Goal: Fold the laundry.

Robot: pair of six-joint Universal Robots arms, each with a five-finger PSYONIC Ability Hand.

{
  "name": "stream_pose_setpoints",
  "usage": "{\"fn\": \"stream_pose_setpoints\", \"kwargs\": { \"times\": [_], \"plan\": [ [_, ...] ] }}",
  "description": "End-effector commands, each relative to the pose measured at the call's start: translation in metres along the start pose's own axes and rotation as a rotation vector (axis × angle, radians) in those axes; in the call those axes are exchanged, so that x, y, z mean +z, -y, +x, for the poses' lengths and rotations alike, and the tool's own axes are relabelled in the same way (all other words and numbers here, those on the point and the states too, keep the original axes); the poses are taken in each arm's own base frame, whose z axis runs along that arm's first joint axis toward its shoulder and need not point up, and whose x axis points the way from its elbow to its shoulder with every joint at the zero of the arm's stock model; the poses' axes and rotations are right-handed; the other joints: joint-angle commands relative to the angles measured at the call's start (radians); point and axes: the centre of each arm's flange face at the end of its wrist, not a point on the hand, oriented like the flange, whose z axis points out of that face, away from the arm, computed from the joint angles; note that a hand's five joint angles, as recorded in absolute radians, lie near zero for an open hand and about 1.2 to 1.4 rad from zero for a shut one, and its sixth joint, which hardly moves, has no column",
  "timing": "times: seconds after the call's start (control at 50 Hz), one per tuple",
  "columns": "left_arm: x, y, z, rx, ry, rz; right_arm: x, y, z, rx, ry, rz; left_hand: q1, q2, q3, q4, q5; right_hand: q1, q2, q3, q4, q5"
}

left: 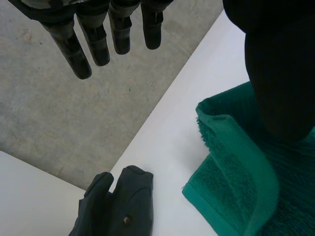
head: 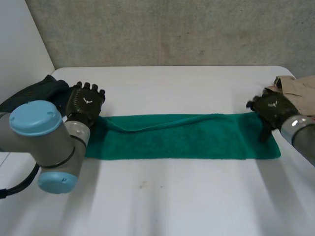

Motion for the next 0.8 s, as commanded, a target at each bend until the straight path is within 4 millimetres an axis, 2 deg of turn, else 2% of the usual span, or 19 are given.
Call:
{"fn": "stream_pose_setpoints", "kwargs": {
  "times": [0.02, 0.06, 0.16, 0.26, 0.28, 0.32, 0.34, 0.4, 0.46, 0.5, 0.56, 0.72, 0.8],
  "plan": [
    [0.006, -0.014, 0.002, 0.004, -0.025, 0.036, -0.020, -0.024, -0.011, 0.056, 0.112, -0.068, -0.026, -0.031, -0.038, -0.031, -0.048, -0.032, -0.050, -0.042, -0.064, -0.069],
    [0.013, -0.024, 0.004, 0.006, -0.040, 0.027, -0.019, -0.022, -0.009, 0.053, 0.108, -0.060, -0.026, -0.031, -0.038, -0.031, -0.048, -0.032, -0.050, -0.042, -0.064, -0.069],
    [0.025, -0.022, 0.005, -0.002, -0.049, 0.061, -0.010, -0.021, -0.007, 0.034, 0.095, -0.052, -0.025, -0.031, -0.038, -0.031, -0.048, -0.032, -0.050, -0.042, -0.064, -0.069],
    [0.061, -0.034, 0.013, 0.000, -0.029, 0.078, -0.005, -0.028, -0.010, 0.042, 0.101, -0.077, -0.016, -0.022, -0.029, -0.022, -0.039, -0.032, -0.050, -0.042, -0.064, -0.069],
    [0.076, -0.034, 0.010, -0.003, 0.007, 0.089, -0.006, -0.030, -0.011, 0.044, 0.102, -0.081, -0.010, -0.016, -0.023, -0.016, -0.033, -0.032, -0.050, -0.042, -0.064, -0.069],
    [0.090, -0.037, 0.002, -0.006, 0.064, 0.083, -0.007, -0.032, -0.014, 0.047, 0.109, -0.088, 0.004, -0.001, -0.008, -0.001, -0.018, -0.032, -0.050, -0.042, -0.064, -0.069],
    [0.104, -0.042, -0.013, -0.007, 0.152, 0.058, -0.007, -0.032, -0.014, 0.048, 0.110, -0.090, 0.005, -0.001, -0.008, -0.001, -0.018, -0.032, -0.050, -0.042, -0.064, -0.069],
    [0.114, -0.048, -0.035, -0.025, 0.259, 0.016, -0.010, -0.035, -0.017, 0.056, 0.118, -0.099, 0.005, -0.001, -0.008, -0.001, -0.018, -0.032, -0.050, -0.042, -0.064, -0.069],
    [0.112, -0.039, -0.041, -0.030, 0.289, 0.020, -0.012, -0.038, -0.018, 0.063, 0.120, -0.112, -0.004, -0.010, -0.017, -0.010, -0.027, -0.032, -0.050, -0.042, -0.064, -0.069],
    [0.104, -0.023, -0.035, -0.030, 0.269, 0.043, -0.012, -0.038, -0.017, 0.064, 0.121, -0.113, -0.016, -0.022, -0.029, -0.022, -0.039, -0.032, -0.050, -0.042, -0.064, -0.069],
    [0.091, -0.013, -0.026, -0.027, 0.228, 0.058, -0.014, -0.041, -0.019, 0.059, 0.126, -0.121, -0.019, -0.025, -0.032, -0.025, -0.042, -0.032, -0.050, -0.042, -0.064, -0.069],
    [0.052, -0.009, -0.004, -0.017, 0.101, 0.048, -0.016, -0.044, -0.023, 0.064, 0.144, -0.128, -0.019, -0.025, -0.032, -0.025, -0.042, -0.032, -0.050, -0.042, -0.064, -0.069],
    [0.040, -0.009, -0.002, -0.016, 0.084, 0.031, -0.016, -0.045, -0.023, 0.058, 0.145, -0.130, -0.022, -0.028, -0.035, -0.028, -0.045, 0.019, 0.001, 0.009, -0.012, -0.017]
  ]
}}
